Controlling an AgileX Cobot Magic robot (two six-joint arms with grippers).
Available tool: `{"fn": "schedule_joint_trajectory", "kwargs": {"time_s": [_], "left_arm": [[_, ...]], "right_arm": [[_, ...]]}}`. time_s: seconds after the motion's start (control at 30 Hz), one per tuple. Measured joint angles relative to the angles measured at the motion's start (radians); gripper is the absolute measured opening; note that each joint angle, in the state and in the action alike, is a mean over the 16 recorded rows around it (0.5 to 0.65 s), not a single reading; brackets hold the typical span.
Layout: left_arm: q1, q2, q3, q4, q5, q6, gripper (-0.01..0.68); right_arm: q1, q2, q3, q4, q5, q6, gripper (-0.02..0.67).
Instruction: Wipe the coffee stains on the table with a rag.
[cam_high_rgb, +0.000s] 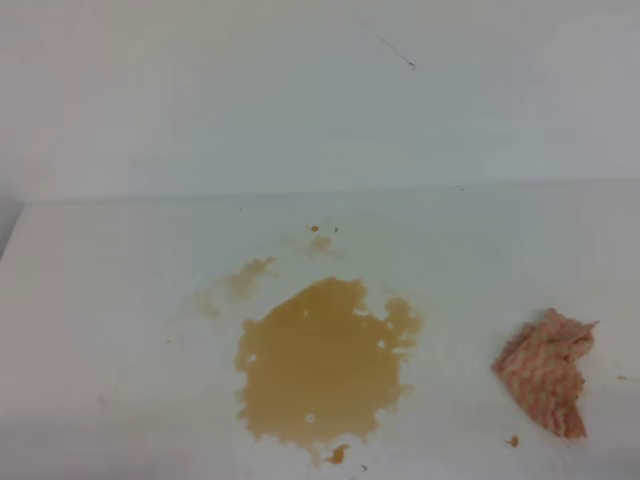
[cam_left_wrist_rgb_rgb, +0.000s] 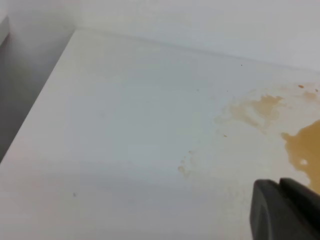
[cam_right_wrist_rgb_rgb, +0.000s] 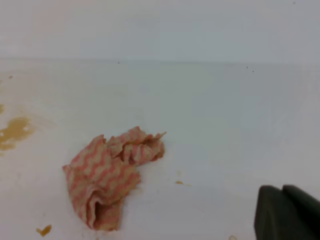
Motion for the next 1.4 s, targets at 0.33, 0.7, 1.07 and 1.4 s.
{"fn": "schedule_joint_trajectory", "kwargs": {"time_s": [0.33,0.7,1.07,1.4], "left_arm": [[0.000,0.000,0.000,0.000,0.000,0.000,-0.003],[0.000,0.000,0.000,0.000,0.000,0.000,-0.003],[0.000,-0.002,0.002,0.000,-0.001,0.000,-0.003],[0.000,0.000,0.000,0.000,0.000,0.000,-0.003]], "right_arm": [[0.000,0.000,0.000,0.000,0.000,0.000,-0.003],[0.000,0.000,0.000,0.000,0.000,0.000,-0.003],[0.000,-0.002,0.002,0.000,-0.001,0.000,-0.003],[0.000,0.000,0.000,0.000,0.000,0.000,-0.003]]}}
